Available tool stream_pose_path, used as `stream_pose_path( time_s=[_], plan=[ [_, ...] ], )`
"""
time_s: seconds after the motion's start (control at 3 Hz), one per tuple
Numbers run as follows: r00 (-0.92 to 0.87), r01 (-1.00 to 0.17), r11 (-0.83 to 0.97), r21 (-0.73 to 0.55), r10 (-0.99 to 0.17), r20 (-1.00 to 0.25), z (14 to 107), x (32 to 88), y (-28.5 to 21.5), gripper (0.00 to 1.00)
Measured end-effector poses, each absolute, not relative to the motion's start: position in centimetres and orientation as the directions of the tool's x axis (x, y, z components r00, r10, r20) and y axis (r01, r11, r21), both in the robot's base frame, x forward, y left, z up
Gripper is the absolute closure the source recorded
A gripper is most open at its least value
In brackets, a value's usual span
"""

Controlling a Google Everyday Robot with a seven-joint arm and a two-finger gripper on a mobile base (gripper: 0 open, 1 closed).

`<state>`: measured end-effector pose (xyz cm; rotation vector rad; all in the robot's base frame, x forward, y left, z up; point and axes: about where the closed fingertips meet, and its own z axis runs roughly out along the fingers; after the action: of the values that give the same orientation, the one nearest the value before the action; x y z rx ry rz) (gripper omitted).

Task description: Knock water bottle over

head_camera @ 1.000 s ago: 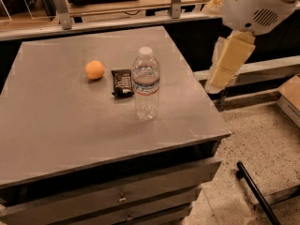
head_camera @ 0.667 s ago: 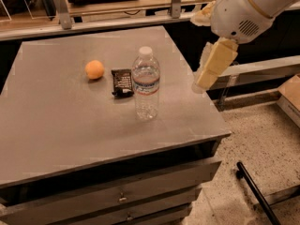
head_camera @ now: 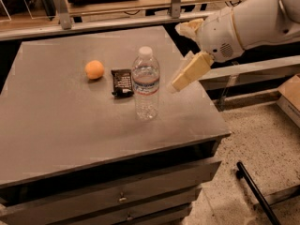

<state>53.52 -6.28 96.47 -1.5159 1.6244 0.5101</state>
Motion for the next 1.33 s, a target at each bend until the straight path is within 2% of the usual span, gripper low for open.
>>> stream_pose_path(
  time_s=[0.33, 0.67, 1.0, 1.33],
  plan=[
    [0.089, -0.968, 0.175, -0.178, -0.426, -0.901, 95.3, 53.8, -3.9, 0.0],
    [0.136, -0.983, 0.089, -0.161, -0.233, -0.963, 94.2, 53.3, -1.9, 0.0],
    [0.179, -0.98, 0.055, -0.192, -0.189, -0.966, 93.5, 53.3, -1.2, 0.0],
    [0.16, -0.986, 0.022, -0.166, -0.175, -0.971, 93.6, 53.2, -0.8, 0.0]
  ],
)
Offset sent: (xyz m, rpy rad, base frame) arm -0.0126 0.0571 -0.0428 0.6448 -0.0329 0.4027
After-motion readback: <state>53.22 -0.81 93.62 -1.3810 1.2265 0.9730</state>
